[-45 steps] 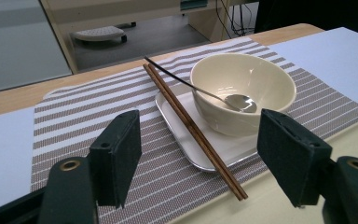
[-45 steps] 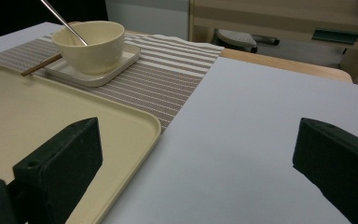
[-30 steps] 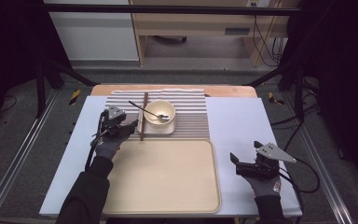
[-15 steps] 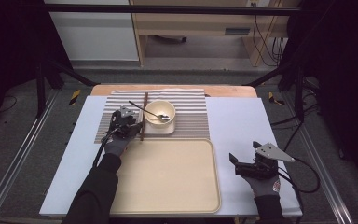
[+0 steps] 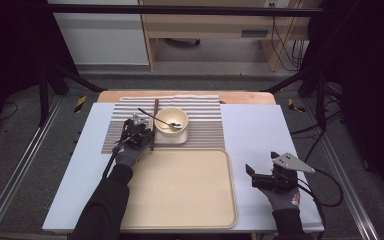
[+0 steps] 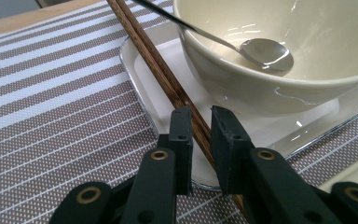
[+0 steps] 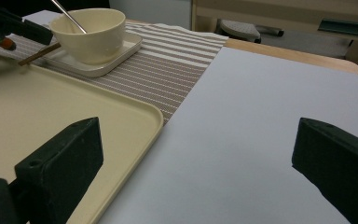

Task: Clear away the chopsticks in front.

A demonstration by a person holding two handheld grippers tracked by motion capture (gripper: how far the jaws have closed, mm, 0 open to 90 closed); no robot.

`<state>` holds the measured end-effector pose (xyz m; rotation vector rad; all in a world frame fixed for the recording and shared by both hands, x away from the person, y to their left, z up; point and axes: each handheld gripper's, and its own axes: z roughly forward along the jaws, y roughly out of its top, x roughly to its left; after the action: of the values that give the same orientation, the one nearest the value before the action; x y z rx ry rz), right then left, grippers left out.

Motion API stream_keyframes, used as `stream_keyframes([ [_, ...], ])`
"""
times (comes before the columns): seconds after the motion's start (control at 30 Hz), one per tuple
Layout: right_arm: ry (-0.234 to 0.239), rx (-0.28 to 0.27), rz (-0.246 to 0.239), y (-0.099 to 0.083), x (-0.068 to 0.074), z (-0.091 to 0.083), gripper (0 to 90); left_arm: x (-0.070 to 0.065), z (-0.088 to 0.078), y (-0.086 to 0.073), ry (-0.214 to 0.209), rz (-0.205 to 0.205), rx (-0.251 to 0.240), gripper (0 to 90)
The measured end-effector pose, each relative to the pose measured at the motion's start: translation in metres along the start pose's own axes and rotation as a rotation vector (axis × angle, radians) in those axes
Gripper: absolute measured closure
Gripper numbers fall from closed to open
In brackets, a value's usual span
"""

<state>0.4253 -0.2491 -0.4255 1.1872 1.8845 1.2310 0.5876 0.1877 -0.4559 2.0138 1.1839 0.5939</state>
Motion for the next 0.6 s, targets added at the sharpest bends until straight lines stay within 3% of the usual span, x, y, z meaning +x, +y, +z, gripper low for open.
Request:
stream_keyframes([
  [0.23, 0.002, 0.004, 0.000, -0.0003, 0.0003, 0.0011, 2.3, 0.0014, 0.0021, -0.0009, -0.004, -0.020, 0.002, 85.7],
  [0.4, 0.001, 0.006, 0.001, -0.0004, 0.0004, 0.0012, 2.3, 0.0025, 0.0020, -0.0011, -0.008, -0.040, -0.010, 85.5],
  [0.6, 0.001, 0.009, -0.002, -0.0005, 0.0004, 0.0015, 2.3, 0.0029, 0.0012, 0.0007, -0.006, -0.026, -0.008, 84.4],
])
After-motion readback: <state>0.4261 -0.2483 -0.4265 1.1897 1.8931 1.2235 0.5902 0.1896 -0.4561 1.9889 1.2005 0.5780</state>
